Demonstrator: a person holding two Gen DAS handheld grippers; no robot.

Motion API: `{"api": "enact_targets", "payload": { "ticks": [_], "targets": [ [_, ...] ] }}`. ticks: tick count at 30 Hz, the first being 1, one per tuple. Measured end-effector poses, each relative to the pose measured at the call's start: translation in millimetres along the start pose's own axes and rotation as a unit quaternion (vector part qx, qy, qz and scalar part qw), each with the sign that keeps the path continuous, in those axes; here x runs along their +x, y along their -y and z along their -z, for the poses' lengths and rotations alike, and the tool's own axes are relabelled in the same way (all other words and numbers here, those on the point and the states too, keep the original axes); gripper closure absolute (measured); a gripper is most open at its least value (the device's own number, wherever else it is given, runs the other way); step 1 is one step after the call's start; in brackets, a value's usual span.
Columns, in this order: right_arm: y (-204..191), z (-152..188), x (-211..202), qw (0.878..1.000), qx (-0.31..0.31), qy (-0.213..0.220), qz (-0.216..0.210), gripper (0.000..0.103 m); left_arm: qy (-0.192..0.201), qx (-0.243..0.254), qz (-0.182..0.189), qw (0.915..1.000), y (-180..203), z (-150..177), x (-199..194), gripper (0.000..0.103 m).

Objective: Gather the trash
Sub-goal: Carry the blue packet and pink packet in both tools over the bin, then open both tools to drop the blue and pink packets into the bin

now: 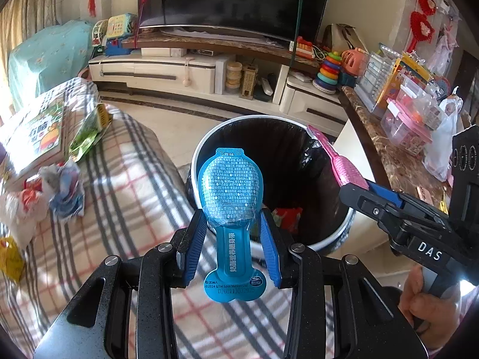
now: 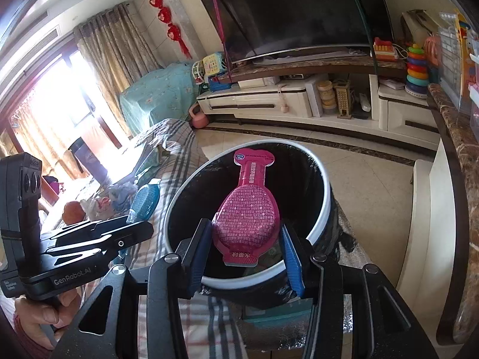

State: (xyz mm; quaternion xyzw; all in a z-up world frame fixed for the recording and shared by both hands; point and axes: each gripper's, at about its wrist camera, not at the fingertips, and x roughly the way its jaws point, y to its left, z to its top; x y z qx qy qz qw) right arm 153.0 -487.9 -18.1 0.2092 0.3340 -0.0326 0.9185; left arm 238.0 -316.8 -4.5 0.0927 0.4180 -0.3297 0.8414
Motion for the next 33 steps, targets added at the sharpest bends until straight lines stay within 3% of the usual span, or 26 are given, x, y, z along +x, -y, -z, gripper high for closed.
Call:
{"api": "enact_targets", "payload": {
  "ticks": [24, 27, 29, 33],
  "targets": [
    [5.3, -20.6, 27.7, 1.000, -0.013, -0.012, 0.011, 0.056, -0.025, 0.000, 0.004, 0.9997, 5.4, -18.4, 38.4, 0.068],
    [8.0, -21.2, 30.9, 1.000, -0.008, -0.016, 0.008, 0.054, -0.027, -0.003, 0.008, 0.9996, 4.5, -20.0, 40.4, 0.056],
    [10.2, -21.1, 32.6, 1.000, -0.002, -0.020, 0.005, 0.052, -0.022, -0.004, 0.006, 0.9997, 3.7, -19.8, 38.7, 0.039],
    [12.3, -18.6, 28.0, 1.000, 0.007, -0.015, 0.002, 0.045, -0.010, -0.007, 0.001, 0.9999, -0.1, -15.4, 30.2, 0.038]
  ]
}}
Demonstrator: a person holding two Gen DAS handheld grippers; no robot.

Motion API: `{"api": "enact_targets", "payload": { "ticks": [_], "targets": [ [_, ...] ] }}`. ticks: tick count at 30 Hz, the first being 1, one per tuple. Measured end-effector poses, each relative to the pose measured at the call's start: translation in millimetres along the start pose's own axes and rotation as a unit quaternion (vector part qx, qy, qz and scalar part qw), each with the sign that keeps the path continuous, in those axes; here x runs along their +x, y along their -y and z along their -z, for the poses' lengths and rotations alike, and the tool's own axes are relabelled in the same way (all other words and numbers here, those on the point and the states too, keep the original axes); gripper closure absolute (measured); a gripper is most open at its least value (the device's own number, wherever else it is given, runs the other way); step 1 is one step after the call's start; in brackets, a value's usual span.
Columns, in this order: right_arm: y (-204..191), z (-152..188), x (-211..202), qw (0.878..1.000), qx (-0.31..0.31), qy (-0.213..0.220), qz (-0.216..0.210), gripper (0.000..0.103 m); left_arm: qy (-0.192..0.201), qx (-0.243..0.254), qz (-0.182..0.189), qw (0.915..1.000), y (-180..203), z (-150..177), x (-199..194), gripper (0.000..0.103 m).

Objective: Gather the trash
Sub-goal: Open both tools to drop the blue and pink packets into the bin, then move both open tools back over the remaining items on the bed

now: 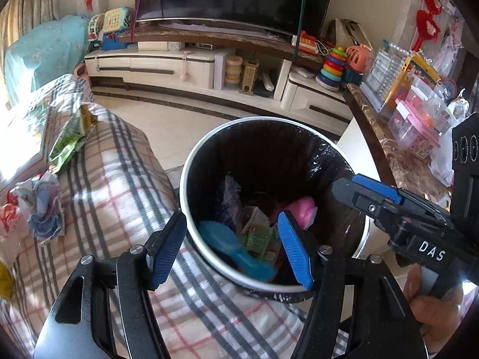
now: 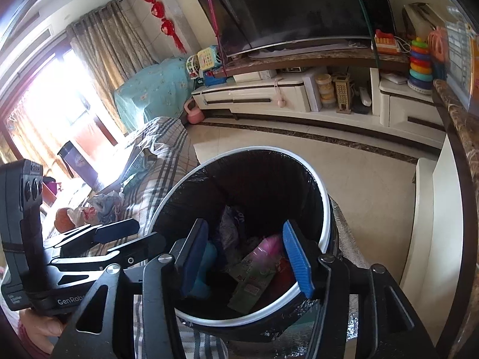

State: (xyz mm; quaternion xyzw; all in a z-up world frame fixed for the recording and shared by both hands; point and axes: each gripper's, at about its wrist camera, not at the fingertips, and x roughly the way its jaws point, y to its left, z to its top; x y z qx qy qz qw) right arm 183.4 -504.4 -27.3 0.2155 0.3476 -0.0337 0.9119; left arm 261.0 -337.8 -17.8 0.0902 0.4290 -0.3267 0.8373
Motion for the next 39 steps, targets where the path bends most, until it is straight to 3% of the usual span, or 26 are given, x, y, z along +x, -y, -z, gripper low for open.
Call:
{"api": "enact_targets", "payload": {
  "ticks": [10, 23, 39],
  "targets": [
    [-32.0, 15.3, -16.8, 0.999, -0.001, 0.021, -0.034, 0.015, 0.019, -0.058, -0.014, 0.9981, -38.3, 46.4, -36.3, 0.036],
    [-108.9, 46.9, 1.4, 0.995, -0.032, -0.014, -0.094, 0.009, 0.040, -0.151, -0.062, 0.9858, -121.8, 112.0, -93.9, 0.035],
    [-175.3, 68.3, 36.6, 0.990, -0.071, -0.043, -0.117, 0.009, 0.051, -0.234, -0.135, 0.9615, -211.6, 165.2, -138.0, 0.034]
  ]
}}
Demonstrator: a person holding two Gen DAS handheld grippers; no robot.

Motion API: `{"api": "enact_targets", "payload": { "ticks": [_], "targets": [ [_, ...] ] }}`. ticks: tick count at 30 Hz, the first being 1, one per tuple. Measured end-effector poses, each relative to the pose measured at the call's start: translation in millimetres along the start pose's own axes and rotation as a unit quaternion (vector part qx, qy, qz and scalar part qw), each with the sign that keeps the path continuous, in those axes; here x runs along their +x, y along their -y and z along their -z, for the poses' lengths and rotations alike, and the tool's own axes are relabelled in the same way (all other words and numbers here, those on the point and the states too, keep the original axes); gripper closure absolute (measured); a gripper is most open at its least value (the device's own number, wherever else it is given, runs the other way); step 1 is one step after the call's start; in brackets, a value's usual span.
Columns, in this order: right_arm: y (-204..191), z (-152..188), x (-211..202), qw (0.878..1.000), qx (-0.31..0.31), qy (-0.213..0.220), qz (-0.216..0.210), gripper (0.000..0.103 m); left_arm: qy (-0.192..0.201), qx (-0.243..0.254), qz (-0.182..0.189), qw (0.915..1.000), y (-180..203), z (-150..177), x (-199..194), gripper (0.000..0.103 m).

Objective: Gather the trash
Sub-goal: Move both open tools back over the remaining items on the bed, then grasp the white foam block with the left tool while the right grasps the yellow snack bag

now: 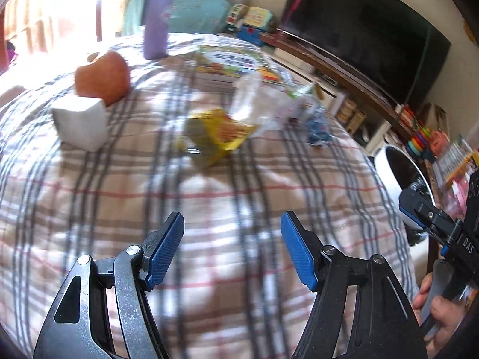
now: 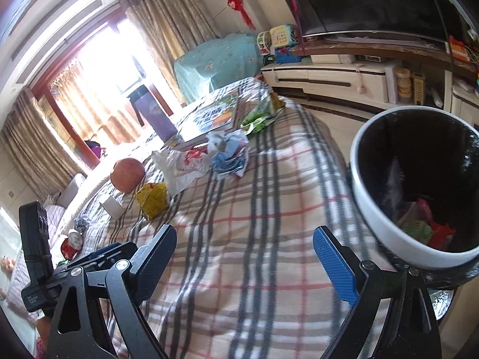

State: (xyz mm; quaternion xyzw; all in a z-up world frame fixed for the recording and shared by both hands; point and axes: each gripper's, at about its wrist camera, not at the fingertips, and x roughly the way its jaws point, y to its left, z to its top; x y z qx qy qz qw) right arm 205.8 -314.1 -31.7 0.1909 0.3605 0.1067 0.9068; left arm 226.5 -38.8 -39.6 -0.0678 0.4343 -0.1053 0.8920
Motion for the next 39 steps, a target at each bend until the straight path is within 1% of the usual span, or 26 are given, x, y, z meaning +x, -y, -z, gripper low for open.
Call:
{"api": "enact_targets", "payload": {
  "ticks": [4, 13, 19, 25, 29, 33, 38, 39],
  "targets": [
    [-10.2, -0.6, 13.3, 1.000, -0.004, -0.012, -0.009, 0.009, 0.001, -0.019, -0.012, 0.9997, -19.8, -3.8, 0.6, 0.032],
    [-36.8, 2.6, 34.8, 0.999, -0.016, -0.036, -0.031, 0.009, 0.005, -0.045, -0.046, 0.9979, -50.7, -11.2, 1.8, 0.028],
    [-67.9, 4.5, 50.6, 0.997, -0.041, -0.045, -0.051, 0.009, 0.009, -0.071, -0.072, 0.9948, -79.5, -21.7, 5.3, 0.026],
    [-101.1, 4.7, 77.8, 0.994, -0.066, -0.055, -0.071, 0.010, 0.016, -0.107, -0.103, 0.9888, -107.9, -42.2, 15.8, 0.022],
    [-114.7, 1.5, 100.0, 0.992, -0.072, -0.069, -0.080, 0.015, 0.015, -0.128, -0.106, 0.9860, -121.4, -59.0, 25.4, 0.019],
    [-120.9, -2.6, 119.0, 0.991, -0.072, -0.080, -0.079, 0.020, 0.015, -0.134, -0.114, 0.9843, -127.9, -70.4, 33.1, 0.018],
    [-123.5, -7.2, 142.6, 0.991, -0.057, -0.097, -0.078, 0.029, 0.010, -0.130, -0.149, 0.9801, -133.6, -75.9, 48.3, 0.018],
    [-123.2, -7.4, 145.7, 0.991, -0.056, -0.099, -0.077, 0.034, 0.005, -0.136, -0.151, 0.9791, -136.4, -75.5, 51.7, 0.018]
  ]
}}
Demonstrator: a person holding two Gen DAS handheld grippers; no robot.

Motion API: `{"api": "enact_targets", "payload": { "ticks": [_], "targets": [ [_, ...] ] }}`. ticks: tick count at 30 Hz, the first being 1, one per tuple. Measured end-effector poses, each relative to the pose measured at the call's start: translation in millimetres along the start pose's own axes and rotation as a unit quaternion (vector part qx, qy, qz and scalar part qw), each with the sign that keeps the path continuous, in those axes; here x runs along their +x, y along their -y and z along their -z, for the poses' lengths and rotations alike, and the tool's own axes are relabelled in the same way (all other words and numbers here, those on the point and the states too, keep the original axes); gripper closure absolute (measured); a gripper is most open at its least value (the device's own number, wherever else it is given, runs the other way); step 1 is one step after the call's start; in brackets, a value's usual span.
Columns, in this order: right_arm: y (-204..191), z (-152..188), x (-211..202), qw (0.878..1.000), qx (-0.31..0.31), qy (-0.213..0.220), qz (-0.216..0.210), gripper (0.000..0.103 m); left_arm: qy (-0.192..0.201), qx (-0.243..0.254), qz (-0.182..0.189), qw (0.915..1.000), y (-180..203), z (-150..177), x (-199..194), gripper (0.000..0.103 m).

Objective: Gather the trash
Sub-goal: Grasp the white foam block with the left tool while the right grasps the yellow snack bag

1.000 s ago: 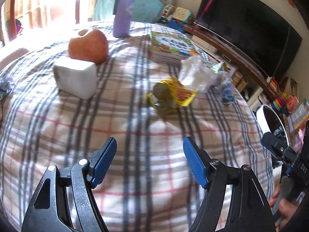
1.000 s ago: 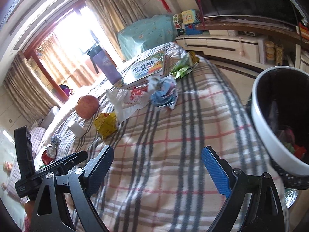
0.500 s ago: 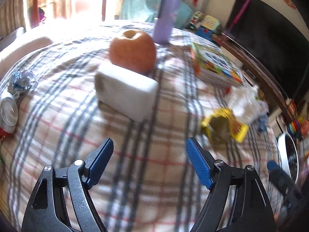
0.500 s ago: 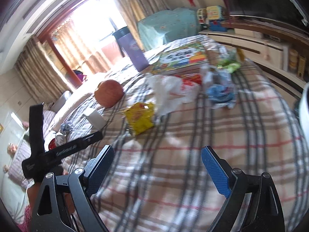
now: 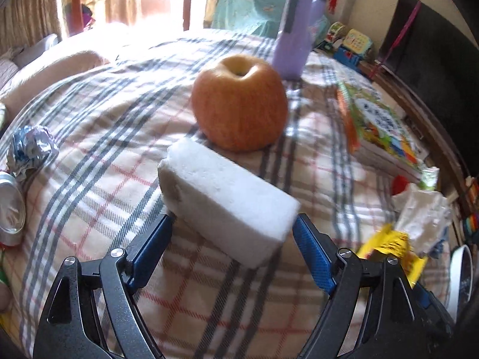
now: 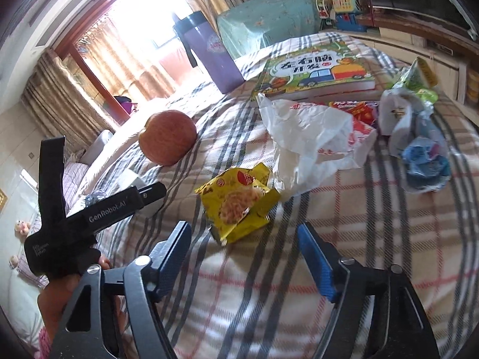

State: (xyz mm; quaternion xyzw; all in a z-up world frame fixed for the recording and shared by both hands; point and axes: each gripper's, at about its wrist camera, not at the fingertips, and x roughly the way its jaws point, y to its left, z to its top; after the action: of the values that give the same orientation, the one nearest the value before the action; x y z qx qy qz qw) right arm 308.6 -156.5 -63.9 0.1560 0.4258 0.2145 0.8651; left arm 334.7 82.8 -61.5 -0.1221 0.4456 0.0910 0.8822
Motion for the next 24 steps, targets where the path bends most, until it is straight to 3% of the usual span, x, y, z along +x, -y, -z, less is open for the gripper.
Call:
{"api": "enact_targets", "payload": {
  "ticks": [3, 5, 8, 14, 24],
  "targets": [
    [3.0, -0.4, 5.8, 1.000, 0.006, -0.002, 0.005, 0.060, 0.005, -0.004, -0.007, 1.0000, -4.0, 1.6, 4.7, 0.019],
    [6.8, 1.8, 4.7, 1.000, 0.011, -0.004, 0.004, 0.086, 0.014, 0.003, -0.011, 0.9998, -4.4, 3.6, 3.5, 0.030],
    [10.8, 4.6, 0.3, 1.000, 0.014, -0.002, 0.010, 0.096, 0.020, 0.009, -0.003, 0.9998, -5.1, 6.7, 0.7, 0.040],
    [16.0, 18.3, -24.1, 1.000, 0.011, 0.010, 0.013, 0.100, 0.025, 0.025, 0.018, 0.9992, -1.6, 22.6, -17.1, 0.061],
    [28.0, 41.5, -72.4, 0.999, 0.011, 0.038, 0.024, 0.103, 0.031, 0.091, 0.106, 0.9898, 38.4, 76.6, -68.5, 0.064]
  ]
}}
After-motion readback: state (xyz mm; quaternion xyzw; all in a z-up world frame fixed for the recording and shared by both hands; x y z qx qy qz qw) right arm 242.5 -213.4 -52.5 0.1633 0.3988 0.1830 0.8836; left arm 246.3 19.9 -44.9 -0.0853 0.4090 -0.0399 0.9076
